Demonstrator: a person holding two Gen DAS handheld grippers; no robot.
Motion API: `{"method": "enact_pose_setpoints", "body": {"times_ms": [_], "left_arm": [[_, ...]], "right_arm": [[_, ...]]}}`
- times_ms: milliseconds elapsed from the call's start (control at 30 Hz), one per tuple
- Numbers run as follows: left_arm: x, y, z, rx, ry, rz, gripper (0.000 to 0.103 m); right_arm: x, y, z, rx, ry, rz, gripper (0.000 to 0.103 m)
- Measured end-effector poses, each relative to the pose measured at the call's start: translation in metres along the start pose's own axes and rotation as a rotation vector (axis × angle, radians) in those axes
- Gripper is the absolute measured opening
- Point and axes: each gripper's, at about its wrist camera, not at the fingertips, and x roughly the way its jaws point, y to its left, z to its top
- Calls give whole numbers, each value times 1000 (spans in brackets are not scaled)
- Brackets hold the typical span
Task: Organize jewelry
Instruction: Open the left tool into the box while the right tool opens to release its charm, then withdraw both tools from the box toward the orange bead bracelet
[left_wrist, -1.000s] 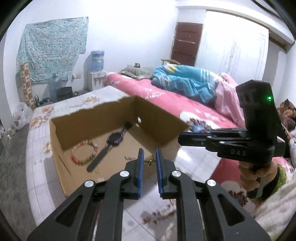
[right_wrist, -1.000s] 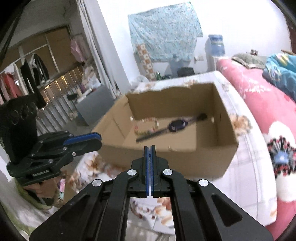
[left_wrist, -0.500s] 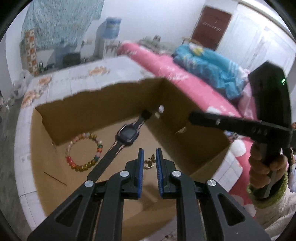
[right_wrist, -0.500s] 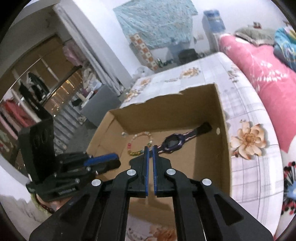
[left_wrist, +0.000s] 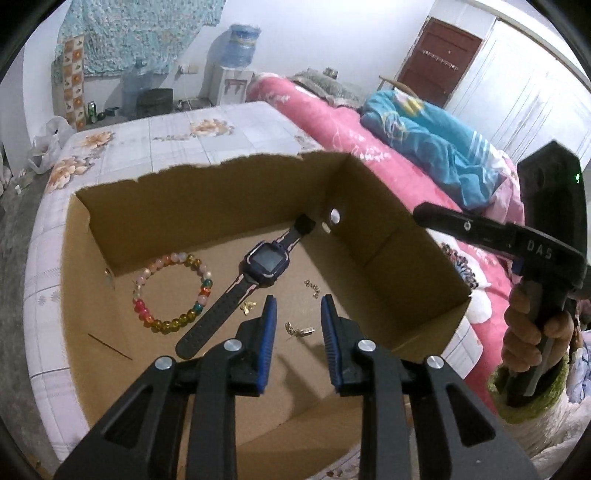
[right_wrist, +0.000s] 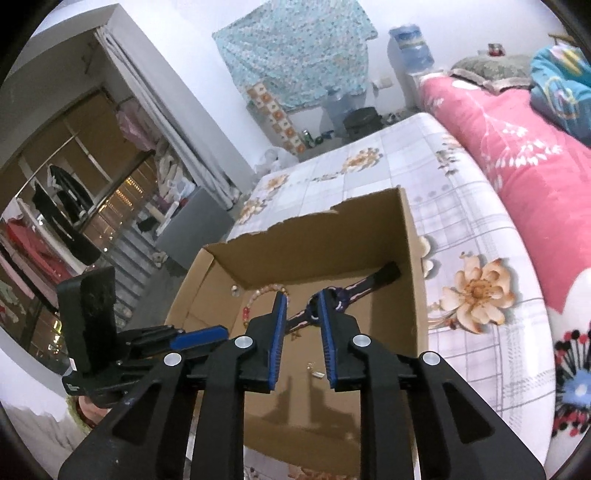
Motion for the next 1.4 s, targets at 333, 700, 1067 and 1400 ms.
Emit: {"method": "enact_pose_setpoints", "body": {"times_ms": [333,700,1067,1400], "left_arm": [[-58,-3,-14,9,-134,-9,45],[-112,-2,-69,34,-213,71,77],[-74,8,-135,27,-6,278,88],[-14,9,-169,-15,187,364,88]], "right_arm": [[-54,12,-19,-33,-114,-73,45],[-117,21,-64,-113,-205,-261,79],[-60,5,-125,-98,46,-412,90],[4,6,-171,-110,249,-455,90]]}}
